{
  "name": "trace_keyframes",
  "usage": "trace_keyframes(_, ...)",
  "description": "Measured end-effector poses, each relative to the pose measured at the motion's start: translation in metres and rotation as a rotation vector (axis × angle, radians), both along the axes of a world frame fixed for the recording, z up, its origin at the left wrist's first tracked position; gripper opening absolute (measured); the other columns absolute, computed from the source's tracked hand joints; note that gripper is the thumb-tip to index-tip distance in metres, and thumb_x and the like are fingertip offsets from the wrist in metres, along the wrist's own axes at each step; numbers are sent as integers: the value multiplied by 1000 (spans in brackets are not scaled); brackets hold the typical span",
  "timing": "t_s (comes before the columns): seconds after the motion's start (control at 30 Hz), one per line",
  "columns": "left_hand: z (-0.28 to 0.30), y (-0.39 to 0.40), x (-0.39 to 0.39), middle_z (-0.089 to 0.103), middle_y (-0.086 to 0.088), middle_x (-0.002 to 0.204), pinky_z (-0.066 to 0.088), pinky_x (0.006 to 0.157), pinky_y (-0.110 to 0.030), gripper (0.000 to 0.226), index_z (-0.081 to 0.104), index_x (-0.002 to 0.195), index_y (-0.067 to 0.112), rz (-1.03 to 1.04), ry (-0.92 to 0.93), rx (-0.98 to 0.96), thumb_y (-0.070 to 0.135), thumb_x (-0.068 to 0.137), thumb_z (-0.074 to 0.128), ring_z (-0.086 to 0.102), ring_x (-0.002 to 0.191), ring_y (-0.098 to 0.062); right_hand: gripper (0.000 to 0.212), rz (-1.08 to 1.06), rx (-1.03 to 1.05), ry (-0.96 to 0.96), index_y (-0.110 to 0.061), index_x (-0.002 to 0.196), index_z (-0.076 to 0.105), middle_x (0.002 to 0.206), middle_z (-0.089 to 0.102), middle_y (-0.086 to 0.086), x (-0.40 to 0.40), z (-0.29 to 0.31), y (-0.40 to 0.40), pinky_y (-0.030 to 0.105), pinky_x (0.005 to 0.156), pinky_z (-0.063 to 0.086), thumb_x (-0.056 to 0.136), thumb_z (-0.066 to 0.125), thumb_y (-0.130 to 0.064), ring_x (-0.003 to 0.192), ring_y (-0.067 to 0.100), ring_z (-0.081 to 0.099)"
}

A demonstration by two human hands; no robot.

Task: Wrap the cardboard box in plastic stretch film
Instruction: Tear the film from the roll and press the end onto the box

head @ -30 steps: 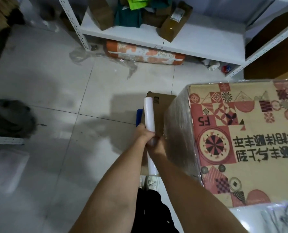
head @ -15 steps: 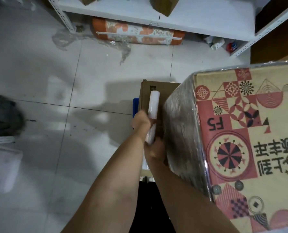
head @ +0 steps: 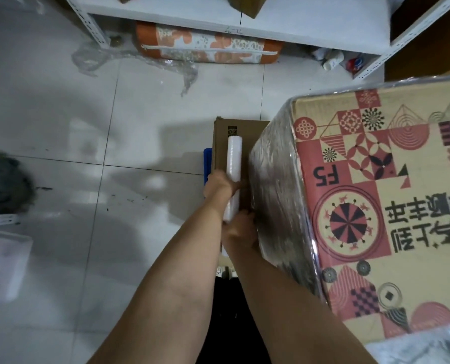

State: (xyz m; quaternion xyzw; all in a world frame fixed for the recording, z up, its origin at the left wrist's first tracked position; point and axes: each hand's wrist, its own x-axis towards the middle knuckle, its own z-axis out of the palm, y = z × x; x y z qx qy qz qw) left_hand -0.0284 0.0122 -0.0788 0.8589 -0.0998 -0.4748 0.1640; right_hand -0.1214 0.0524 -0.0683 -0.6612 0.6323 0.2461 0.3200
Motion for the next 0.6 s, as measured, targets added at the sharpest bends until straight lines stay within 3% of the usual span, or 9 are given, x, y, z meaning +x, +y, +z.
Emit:
trace_keyframes(0.23,33,21,-14,52,-13,129,46,88,-33,57,48,128,5,-71,-26,-50,35,84,68,53,114,-28,47,-76,-1,-130,1,128,41,132,43,21,-16,35,21,48,98,42,88,51,-22,119,38,45)
trace_keyframes(0.37,64,36,-22,54,-13,127,45,87,-33,50,51,126,6,-78,-16,-90,34,87,66,54,112,-29,50,-117,-41,-77,-6,129,43,130,46,14,-16,66,29,43,99,43,89,56,-34,122,31,46)
trace_keyframes(0.6,110,60,-52,60,-11,121,39,73,-28,41,55,122,9,-153,-66,-81,32,89,62,56,108,-27,49,-181,-45,-213,-14,125,50,126,53,11,-41,110,38,41,96,46,85,60,-40,120,28,51)
